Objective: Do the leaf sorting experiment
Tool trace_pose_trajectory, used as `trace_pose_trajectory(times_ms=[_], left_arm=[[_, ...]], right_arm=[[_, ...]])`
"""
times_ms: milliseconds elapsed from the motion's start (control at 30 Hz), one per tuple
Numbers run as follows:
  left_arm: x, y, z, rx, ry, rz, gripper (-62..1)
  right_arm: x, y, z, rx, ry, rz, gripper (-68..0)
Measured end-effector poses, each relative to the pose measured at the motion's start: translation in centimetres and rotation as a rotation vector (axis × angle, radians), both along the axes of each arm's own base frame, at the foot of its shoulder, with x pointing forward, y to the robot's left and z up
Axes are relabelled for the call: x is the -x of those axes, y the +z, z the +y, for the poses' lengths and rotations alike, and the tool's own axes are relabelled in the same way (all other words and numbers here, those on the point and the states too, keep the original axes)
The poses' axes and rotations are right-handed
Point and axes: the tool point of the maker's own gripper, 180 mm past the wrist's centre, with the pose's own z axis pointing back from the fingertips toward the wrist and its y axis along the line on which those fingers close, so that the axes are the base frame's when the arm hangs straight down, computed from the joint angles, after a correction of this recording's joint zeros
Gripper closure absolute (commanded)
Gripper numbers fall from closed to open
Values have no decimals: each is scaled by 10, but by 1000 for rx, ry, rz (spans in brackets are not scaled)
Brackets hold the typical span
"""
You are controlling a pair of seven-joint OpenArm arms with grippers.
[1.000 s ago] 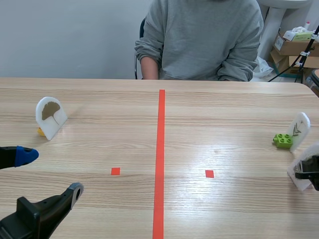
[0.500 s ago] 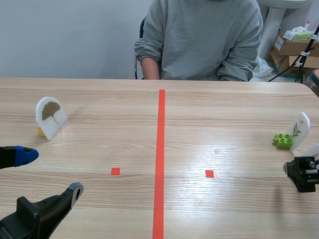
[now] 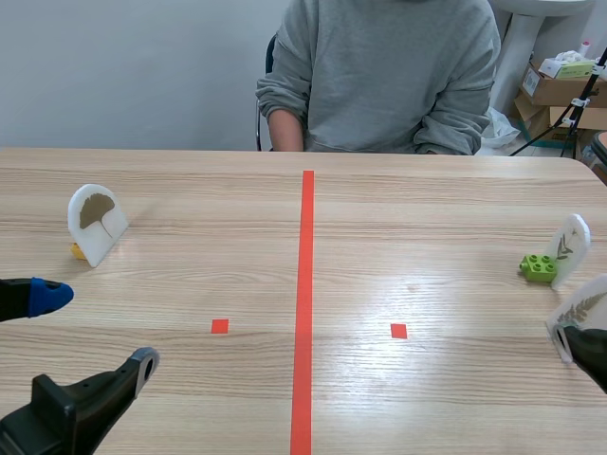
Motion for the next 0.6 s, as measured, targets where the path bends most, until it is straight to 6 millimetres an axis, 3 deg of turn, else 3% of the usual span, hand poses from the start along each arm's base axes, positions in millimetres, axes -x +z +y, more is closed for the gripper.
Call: trace_pose_trajectory(times_ms=[367, 500, 600], left_arm=[[0, 0, 0, -12, -5, -8, -623], [-5, 4, 0, -12, -5, -26, -623], [-12, 9, 0, -12, -5, -53, -623]], right_arm=[[-5, 52, 67, -116, 118, -147, -580], [4, 51, 106, -200, 239, -130, -580], [8, 47, 122, -229, 276, -111, -580]])
